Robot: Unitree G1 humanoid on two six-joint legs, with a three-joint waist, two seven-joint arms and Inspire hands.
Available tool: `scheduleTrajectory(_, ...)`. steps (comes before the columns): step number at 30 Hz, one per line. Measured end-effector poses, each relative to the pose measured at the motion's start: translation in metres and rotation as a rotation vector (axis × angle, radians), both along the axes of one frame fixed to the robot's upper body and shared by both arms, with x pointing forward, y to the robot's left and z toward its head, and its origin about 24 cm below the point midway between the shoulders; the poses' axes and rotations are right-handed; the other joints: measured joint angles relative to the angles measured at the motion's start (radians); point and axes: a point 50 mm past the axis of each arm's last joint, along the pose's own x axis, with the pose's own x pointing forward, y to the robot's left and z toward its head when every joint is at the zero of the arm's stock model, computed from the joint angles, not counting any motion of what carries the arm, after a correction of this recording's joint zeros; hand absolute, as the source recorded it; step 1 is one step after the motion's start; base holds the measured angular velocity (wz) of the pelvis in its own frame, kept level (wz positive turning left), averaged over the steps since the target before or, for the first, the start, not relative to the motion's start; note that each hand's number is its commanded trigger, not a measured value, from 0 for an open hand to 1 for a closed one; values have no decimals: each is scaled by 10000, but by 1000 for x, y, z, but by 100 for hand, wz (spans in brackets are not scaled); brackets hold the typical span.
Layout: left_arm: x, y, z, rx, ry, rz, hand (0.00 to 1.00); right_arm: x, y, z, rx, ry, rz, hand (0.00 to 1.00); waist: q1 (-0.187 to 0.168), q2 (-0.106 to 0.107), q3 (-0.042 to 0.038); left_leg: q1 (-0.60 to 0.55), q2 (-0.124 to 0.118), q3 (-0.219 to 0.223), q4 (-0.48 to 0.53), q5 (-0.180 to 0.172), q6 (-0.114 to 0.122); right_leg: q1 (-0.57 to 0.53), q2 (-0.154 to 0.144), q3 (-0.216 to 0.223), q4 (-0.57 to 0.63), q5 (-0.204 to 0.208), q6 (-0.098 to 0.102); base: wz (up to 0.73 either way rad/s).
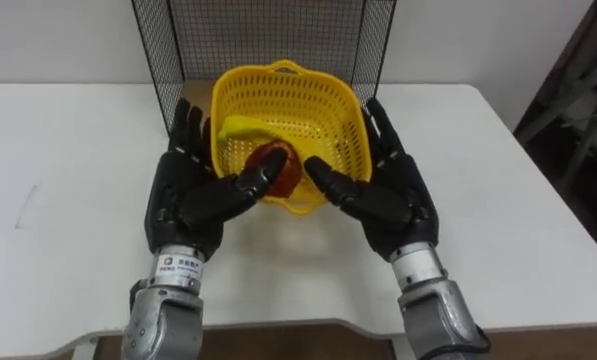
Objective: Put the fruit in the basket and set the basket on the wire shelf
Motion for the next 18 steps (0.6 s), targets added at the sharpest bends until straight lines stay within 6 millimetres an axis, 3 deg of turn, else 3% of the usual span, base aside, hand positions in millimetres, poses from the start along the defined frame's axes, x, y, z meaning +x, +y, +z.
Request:
scheduleTrajectory(4,0,0,0,40,-34,-81,0,0,-1,2,-71,-133,43,0,1,-102,11,24,-136,-11,-144,-16,33,117,-63,-94,-432,128,25,1)
scheduleTrajectory(10,0,0,0,41,-47,-82,0,2,-4,13,-124,-641,66,0,55,-78,51,48,-258,-28,-216,-119,21,246,-147,-151,-710,119,45,1)
scheduleTrajectory(12,0,0,1,40,-71,-92,0,2,-4,13,-125,-648,68,0,44,-94,58,44,-303,-77,-217,-169,28,305,-164,-177,-799,98,77,7)
scheduleTrajectory(14,1,0,1,43,-105,-108,0,2,-4,13,-138,-648,69,0,45,-156,118,18,-342,-77,-215,-250,77,315,-245,-232,-821,59,134,7)
scheduleTrajectory(18,1,-1,1,44,-118,-132,0,2,-5,13,-200,-631,47,0,34,-204,125,-110,-521,-78,-175,-392,191,225,-413,-262,-811,-35,289,6)
